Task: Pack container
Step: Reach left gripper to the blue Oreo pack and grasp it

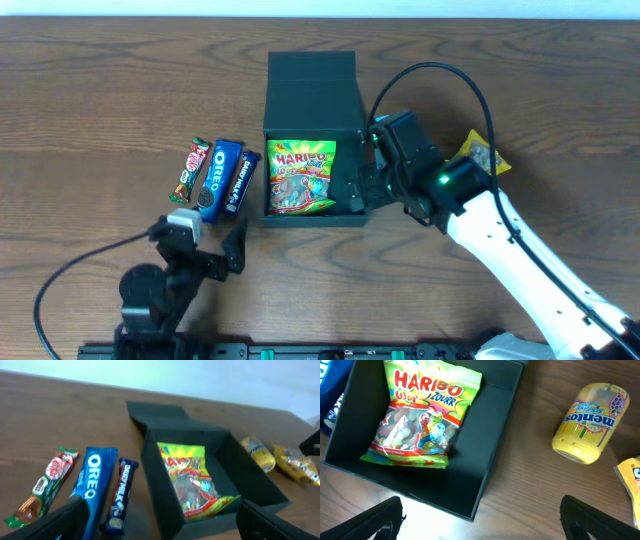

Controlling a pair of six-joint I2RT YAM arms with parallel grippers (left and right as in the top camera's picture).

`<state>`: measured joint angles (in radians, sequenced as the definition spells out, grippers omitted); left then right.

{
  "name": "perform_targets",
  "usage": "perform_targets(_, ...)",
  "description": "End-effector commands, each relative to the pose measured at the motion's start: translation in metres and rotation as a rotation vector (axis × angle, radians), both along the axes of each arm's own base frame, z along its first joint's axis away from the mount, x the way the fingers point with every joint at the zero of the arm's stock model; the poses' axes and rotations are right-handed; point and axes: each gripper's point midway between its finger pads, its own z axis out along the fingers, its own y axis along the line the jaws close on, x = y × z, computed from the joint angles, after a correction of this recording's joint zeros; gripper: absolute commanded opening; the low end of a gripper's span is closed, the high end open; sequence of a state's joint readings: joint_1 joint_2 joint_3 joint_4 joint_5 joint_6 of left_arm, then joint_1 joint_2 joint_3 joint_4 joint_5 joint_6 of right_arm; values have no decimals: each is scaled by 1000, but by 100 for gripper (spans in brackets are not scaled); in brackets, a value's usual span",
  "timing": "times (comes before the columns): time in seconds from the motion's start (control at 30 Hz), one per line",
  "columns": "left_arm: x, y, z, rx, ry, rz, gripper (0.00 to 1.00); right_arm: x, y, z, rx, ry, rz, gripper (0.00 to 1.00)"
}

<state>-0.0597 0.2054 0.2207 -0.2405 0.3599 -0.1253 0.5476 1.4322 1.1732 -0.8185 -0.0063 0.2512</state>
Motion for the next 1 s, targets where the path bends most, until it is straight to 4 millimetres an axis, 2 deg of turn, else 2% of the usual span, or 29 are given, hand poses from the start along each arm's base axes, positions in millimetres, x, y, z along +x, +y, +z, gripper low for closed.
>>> perform_targets(0.0,15,9,15,68,46,39,95,-1,-3,0,18,7,23,99)
perform_targets(0.1,27,13,10,145,149,33,95,0,-4,5,34,-7,33,99)
perform_targets(0.23,48,24,-7,282,347,30,95,1,-12,22,45,-60,34,99)
perform_targets(0.43,81,23,-33,321,493,-1,95,0,-29,42,56,-109,6,99)
perform_targets(0.57,98,21,-56,318,526,-13,95,-6,-40,37,37,-72,-16,99)
perform_targets(0.77,101,26,-88,374,601,-27,95,-11,-44,28,24,-43,-20,99)
perform_targets(0.97,105,41,-104,440,640,30,97,-13,-44,22,18,-34,-17,99)
